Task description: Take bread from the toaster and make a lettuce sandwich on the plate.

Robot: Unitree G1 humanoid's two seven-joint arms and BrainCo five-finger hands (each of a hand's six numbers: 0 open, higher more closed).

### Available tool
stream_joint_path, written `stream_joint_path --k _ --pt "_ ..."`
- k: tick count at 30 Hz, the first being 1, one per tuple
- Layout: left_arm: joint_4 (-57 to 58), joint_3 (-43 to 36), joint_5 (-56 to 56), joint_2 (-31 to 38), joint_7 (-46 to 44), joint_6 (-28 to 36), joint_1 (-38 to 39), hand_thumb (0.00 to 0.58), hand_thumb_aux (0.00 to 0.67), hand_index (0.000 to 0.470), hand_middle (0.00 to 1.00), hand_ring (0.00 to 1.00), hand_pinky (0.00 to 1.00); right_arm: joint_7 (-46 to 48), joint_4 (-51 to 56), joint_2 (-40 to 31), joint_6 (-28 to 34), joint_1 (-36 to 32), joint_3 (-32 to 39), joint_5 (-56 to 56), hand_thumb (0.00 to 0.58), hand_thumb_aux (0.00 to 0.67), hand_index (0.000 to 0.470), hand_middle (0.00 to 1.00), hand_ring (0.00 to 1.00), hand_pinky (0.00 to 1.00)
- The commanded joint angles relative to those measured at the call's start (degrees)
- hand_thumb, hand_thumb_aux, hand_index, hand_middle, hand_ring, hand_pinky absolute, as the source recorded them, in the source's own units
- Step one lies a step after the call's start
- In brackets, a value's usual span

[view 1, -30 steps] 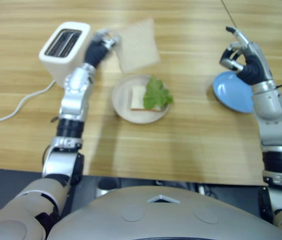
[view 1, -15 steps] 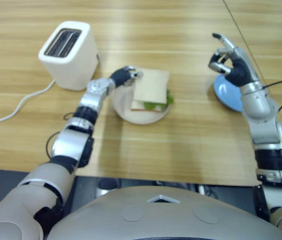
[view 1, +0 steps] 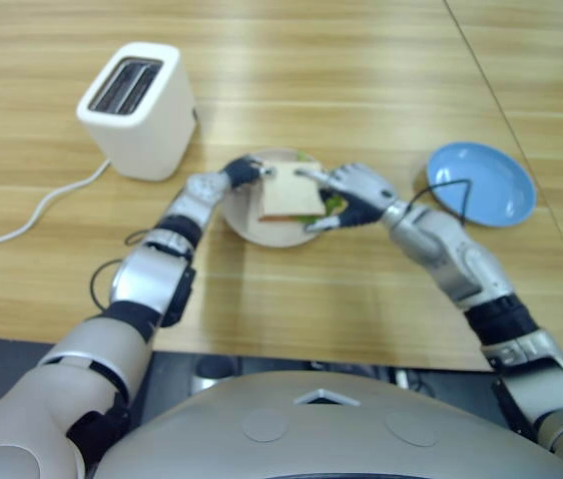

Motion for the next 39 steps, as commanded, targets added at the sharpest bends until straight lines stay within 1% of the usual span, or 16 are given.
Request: stream_joint_path --k 1,4,6,9,12,16,21,22,23,24,25,28,32,35,37,39 --pt "2.77 -1.27 2.85 0.11 1.36 1.43 1.13 0.580 0.670 0.460 1.00 1.00 1.00 0.25 9.29 0.46 2.00 -4.46 6.77 -10.37 0.000 0.000 0.000 0.00 0.00 0.00" --pt "2.67 -1.07 3.20 0.30 1.33 1.10 1.16 0.580 0.670 0.460 1.00 1.00 1.00 -0.13 20.01 1.61 4.62 -8.22 12.12 -16.21 0.000 0.000 0.000 0.00 0.00 0.00" --pt "2.49 -0.94 3.45 0.33 1.39 0.81 1.06 0.580 0.670 0.460 1.00 1.00 1.00 -0.39 25.85 2.37 5.33 -9.64 14.79 -17.78 0.000 0.000 0.000 0.00 0.00 0.00" --pt "2.30 -0.82 3.87 0.16 1.39 0.50 0.87 0.580 0.670 0.460 1.00 1.00 1.00 -0.02 30.30 2.91 6.16 -10.02 17.40 -18.41 0.000 0.000 0.000 0.00 0.00 0.00" --pt "1.88 -0.41 3.74 0.41 0.71 -0.07 0.92 0.580 0.670 0.460 1.00 1.00 1.00 0.98 30.35 3.12 5.96 -9.16 18.49 -17.50 0.000 0.000 0.000 0.00 0.00 0.00" --pt "1.37 -0.68 4.24 0.79 0.99 -0.65 0.96 0.580 0.670 0.460 1.00 1.00 1.00 1.70 27.73 3.20 5.35 -7.94 18.34 -15.86 0.000 0.000 0.000 0.00 0.00 0.00" --pt "0.21 -0.70 4.78 1.30 2.02 -1.76 0.44 0.580 0.670 0.460 1.00 1.00 1.00 2.87 27.98 3.56 4.11 -7.40 18.91 -14.08 0.000 0.000 0.000 0.00 0.00 0.00" --pt "-0.24 -0.45 4.79 1.53 2.84 -2.19 0.19 0.558 0.539 0.370 1.00 1.00 1.00 3.06 28.13 3.57 3.94 -7.30 19.05 -13.77 0.000 0.000 0.000 0.00 0.00 0.00" --pt "-0.80 -0.46 5.20 1.97 4.26 -2.59 -0.14 0.349 0.247 0.170 0.73 0.73 0.73 3.31 28.29 3.61 3.66 -7.19 19.16 -13.38 0.000 0.000 0.000 0.00 0.00 0.00" --pt "-1.56 -0.48 5.69 2.59 6.06 -2.96 -0.48 0.000 0.000 0.000 0.07 0.07 0.07 3.67 28.51 3.73 3.27 -7.01 19.17 -12.74 0.000 0.000 0.000 0.00 0.00 0.00" --pt "-2.63 -0.10 5.78 3.25 7.79 -3.57 -0.75 0.000 0.000 0.000 0.00 0.00 0.00 3.98 28.67 3.81 3.00 -6.89 19.30 -12.32 0.000 0.000 0.000 0.00 0.00 0.00" --pt "-9.02 0.73 6.87 6.27 14.18 -5.75 -0.53 0.000 0.000 0.000 0.00 0.00 0.00 4.38 29.13 3.91 2.55 -6.69 19.66 -11.42 0.000 0.000 0.000 0.00 0.00 0.00" --pt "-25.32 2.65 8.49 10.99 20.45 -5.32 3.93 0.000 0.000 0.000 0.00 0.00 0.00 4.43 28.95 3.75 2.58 -6.49 19.61 -10.94 0.000 0.000 0.000 0.00 0.00 0.00" --pt "-37.47 3.82 9.33 13.25 21.08 -2.24 8.64 0.000 0.000 0.000 0.00 0.00 0.00 4.16 27.70 3.19 2.55 -6.27 18.99 -10.29 0.000 0.000 0.000 0.00 0.00 0.00" --pt "-42.53 4.50 8.71 13.78 19.83 -0.19 11.17 0.000 0.000 0.000 0.00 0.00 0.00 3.72 27.03 2.94 2.53 -6.19 18.42 -9.83 0.000 0.000 0.000 0.00 0.00 0.00" --pt "-44.96 4.94 8.15 13.86 18.97 1.53 12.95 0.000 0.000 0.000 0.00 0.00 0.00 2.83 25.70 2.54 1.77 -5.81 17.48 -8.48 0.000 0.000 0.000 0.00 0.00 0.00"
